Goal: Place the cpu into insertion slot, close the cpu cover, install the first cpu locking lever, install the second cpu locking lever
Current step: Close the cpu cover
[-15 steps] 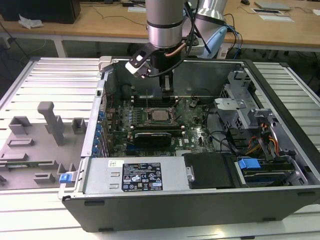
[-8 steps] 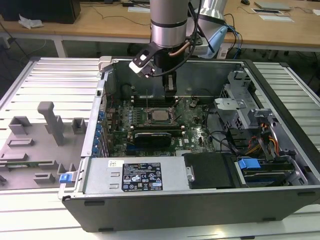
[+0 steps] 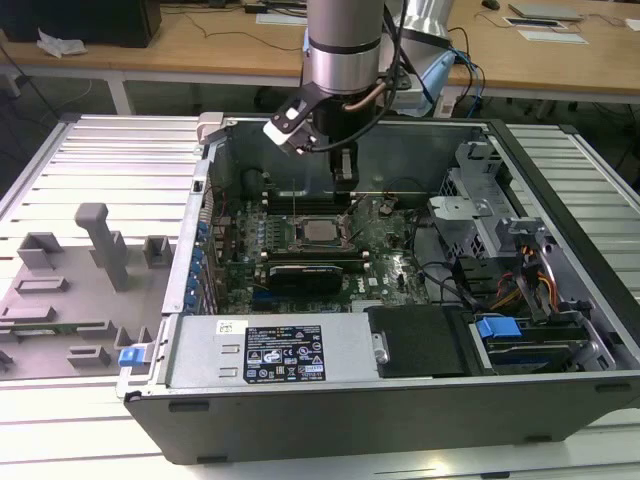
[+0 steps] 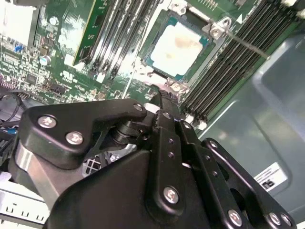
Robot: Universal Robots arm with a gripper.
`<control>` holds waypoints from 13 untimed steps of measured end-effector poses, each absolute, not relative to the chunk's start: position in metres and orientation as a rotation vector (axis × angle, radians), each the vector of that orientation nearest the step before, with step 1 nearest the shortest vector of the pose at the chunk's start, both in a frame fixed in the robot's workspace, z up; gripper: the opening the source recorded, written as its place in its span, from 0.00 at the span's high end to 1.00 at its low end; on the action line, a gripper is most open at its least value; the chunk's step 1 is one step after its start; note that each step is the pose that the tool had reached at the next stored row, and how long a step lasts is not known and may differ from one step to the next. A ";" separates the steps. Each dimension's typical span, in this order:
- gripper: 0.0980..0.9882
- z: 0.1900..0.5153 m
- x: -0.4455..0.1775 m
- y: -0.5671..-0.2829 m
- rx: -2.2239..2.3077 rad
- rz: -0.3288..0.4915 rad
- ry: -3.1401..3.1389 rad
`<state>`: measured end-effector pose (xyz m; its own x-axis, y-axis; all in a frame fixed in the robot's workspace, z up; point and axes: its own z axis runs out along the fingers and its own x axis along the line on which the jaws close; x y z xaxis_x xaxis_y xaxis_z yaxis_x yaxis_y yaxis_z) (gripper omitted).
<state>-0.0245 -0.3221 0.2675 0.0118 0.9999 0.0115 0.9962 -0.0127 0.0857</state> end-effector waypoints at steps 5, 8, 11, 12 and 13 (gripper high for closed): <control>0.99 0.268 -0.005 -0.324 2.210 0.078 2.183; 0.99 0.268 -0.004 -0.324 2.210 0.077 2.183; 0.99 0.268 0.006 -0.324 2.214 0.068 2.187; 0.99 0.268 0.008 -0.324 2.216 0.065 2.188; 0.99 0.268 0.014 -0.325 2.219 0.059 2.191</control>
